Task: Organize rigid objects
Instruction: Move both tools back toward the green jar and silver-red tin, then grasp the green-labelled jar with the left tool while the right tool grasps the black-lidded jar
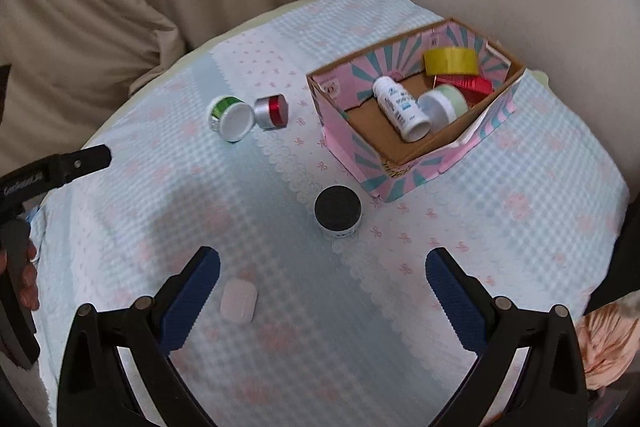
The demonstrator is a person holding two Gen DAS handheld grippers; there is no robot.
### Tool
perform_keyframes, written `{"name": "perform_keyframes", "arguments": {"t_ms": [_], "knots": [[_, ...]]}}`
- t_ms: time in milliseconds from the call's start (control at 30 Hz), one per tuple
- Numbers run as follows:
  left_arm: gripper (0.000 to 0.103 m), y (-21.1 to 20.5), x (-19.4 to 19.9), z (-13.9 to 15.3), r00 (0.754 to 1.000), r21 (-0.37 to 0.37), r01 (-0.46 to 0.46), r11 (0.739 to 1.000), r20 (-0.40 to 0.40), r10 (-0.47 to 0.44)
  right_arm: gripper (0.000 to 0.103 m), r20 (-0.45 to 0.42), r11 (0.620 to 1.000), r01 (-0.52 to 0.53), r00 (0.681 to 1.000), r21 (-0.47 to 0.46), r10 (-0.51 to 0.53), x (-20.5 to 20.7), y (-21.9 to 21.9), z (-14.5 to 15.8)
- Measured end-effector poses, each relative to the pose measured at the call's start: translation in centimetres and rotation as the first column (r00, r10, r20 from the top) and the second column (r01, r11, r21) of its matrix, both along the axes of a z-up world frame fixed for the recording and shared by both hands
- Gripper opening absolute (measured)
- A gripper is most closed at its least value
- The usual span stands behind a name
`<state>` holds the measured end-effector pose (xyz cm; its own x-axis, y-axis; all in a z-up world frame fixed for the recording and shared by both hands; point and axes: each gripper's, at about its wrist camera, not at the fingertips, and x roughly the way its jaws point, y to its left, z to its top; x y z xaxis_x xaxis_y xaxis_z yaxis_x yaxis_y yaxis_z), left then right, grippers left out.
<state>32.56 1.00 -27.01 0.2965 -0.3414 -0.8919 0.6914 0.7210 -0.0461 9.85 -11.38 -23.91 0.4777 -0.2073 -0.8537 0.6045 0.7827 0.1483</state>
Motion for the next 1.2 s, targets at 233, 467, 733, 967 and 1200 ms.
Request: {"name": "perform_keyframes", "arguments": {"t_ms": [233,467,733,967,1200], "knots": [[0.103,-6.6,4.3,-6.8,0.984,0.067,0.171,0.983,0.034,-0.173,0.103,-0.018,0.992,0.124,0.992,-0.013,-0.124,2.5,-1.3,-6.2],[0.102,-11.4,7.2,-11.3,0.956,0.083,0.284,0.955,0.057,-0.289,0.103,-0.047,0.989,0.142,0.988,-0.053,-0.144,5.0,-2.3,-10.7],[0.085,-14.0,9.5,-14.8,0.937,0.094,0.341,0.935,0.046,-0.346,0.096,-0.061,0.984,0.151,0.986,-0.094,-0.157,7.3,-3.5,-14.3],[0.062,-15.0,10.3,-15.7,0.936,0.087,0.346,0.934,0.037,-0.350,0.071,-0.075,0.985,0.132,0.987,-0.107,-0.140,8.1,-3.9,-15.3],[0.055,-15.2,10.1,-15.5,0.938,0.088,0.336,0.938,0.059,-0.342,0.053,-0.079,0.990,0.104,0.991,-0.096,-0.111,8.2,-4.4,-15.3]]}}
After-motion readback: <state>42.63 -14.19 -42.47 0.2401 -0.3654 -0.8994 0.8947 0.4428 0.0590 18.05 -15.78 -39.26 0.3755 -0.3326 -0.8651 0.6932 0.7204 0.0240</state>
